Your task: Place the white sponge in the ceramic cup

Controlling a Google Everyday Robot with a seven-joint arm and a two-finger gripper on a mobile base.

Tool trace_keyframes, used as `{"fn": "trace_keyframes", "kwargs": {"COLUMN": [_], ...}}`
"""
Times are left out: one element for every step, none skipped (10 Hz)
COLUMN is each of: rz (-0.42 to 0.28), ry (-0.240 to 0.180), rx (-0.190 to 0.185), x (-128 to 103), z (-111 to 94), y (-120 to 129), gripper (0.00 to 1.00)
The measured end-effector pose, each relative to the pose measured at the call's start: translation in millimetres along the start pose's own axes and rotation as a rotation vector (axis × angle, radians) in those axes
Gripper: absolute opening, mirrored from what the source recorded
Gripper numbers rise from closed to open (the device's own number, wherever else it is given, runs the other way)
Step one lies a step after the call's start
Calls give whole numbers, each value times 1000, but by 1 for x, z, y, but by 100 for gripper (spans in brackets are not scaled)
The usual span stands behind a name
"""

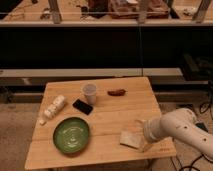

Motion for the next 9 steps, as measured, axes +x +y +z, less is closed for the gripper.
{"fn": "trace_keyframes", "kwargs": {"rz": [13,27,27,21,18,18,17,18,17], "ry": [-17,-26,-33,-34,-28,-23,-16,-7,-5], "rx": [-33,-62,-87,-98,-115,-123,-130,-138,-140], "x": [4,10,10,7,4,2,0,-3,-5], "z": [8,17,25,28,33,36,40,47,53], "y": [-5,-8,-12,-15,-17,-19,-19,-19,-16], "gripper": [80,80,80,80,80,80,80,80,80]}}
